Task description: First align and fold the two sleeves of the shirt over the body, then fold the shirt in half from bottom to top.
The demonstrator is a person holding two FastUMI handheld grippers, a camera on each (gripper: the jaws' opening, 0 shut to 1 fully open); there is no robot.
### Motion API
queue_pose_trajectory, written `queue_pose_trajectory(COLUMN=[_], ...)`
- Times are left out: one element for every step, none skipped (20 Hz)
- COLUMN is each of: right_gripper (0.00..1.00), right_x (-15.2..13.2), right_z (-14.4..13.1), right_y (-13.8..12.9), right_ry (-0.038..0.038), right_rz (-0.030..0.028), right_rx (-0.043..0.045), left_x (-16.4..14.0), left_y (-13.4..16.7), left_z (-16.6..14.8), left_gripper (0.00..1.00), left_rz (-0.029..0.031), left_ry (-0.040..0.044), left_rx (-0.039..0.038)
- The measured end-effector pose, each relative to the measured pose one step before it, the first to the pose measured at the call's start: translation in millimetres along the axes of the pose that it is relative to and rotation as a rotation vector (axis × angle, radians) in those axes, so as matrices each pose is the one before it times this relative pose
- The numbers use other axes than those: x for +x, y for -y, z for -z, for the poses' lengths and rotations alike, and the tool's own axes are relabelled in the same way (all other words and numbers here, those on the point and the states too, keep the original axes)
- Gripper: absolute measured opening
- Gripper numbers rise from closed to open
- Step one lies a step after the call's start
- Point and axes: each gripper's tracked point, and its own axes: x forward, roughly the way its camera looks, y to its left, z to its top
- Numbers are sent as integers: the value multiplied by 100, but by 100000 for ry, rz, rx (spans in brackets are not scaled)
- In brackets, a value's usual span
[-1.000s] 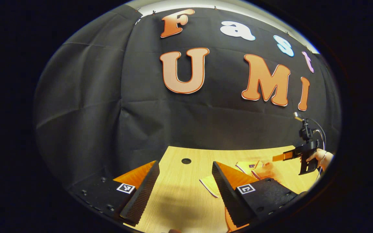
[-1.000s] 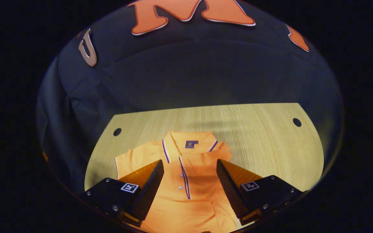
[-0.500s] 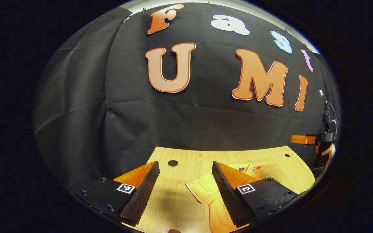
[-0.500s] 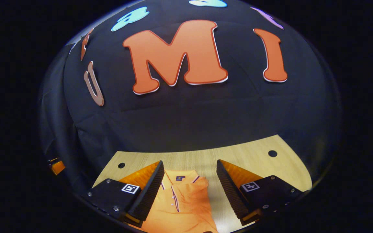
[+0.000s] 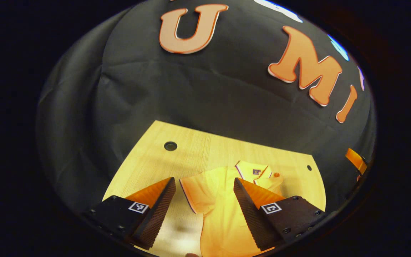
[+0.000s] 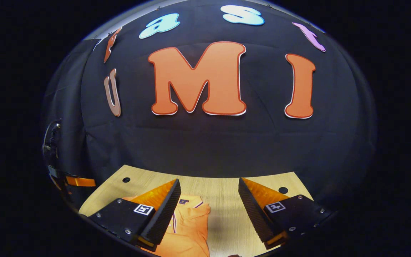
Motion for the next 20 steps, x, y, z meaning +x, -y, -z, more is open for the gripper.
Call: queue_pose_trajectory(right_gripper=[98,98,98,98,98,98,98,98,98,98,98,98,98,99,99,98,99,98,98,98], right_x=[-144,206,-22,-106,-60,-180,-30,-115,-34,-81,-32,95,155,54,18,-15,-117,-37,-78,-28], right_z=[192,-143,-52,84,233,252,399,567,557,634,416,516,423,257,200,120,-41,-29,-118,27], right_y=[146,187,-37,-139,-206,136,133,491,428,375,294,297,288,242,427,423,301,271,259,358], right_ry=[-705,-261,-193,-512,-1473,-2196,-1770,-1629,-1344,-1375,-1214,-1569,-1034,-569,-427,-174,175,286,241,260], right_rz=[-671,-262,-560,-1065,-1836,-1898,-1200,7,113,265,16,-68,-158,33,588,520,170,-2,-119,325], right_rx=[379,-86,363,1062,1389,1366,441,-344,-779,-551,118,656,1198,981,426,283,352,528,648,698], left_x=[1609,1586,1595,1296,1458,1314,1507,1607,1243,925,929,930,645,605,488,378,413,295,212,218], left_y=[-336,-86,-583,-511,-258,-412,-432,-175,-91,-191,-222,-146,57,348,128,-36,42,-174,-143,-27], left_z=[682,943,805,877,980,720,647,763,135,-199,-307,44,163,204,105,191,-33,4,-156,138], left_gripper=[98,98,98,98,98,98,98,99,99,98,99,99,99,99,99,99,99,99,99,98], left_rz=[-1247,84,-1624,-864,43,-837,-1987,-2142,-1605,-2027,-2303,-2621,-1656,-435,-1268,-1286,-1150,-1428,-1547,-994], left_ry=[-5670,-6255,-6145,-5836,-7179,-4502,-5131,-3558,-2077,-1149,-777,-1504,-2141,-1460,-1103,-969,-438,-214,389,-407], left_rx=[-737,-1202,-1900,-2205,-1893,-2046,-1575,-1049,-64,1325,2498,2051,921,466,-118,-60,198,585,585,35])
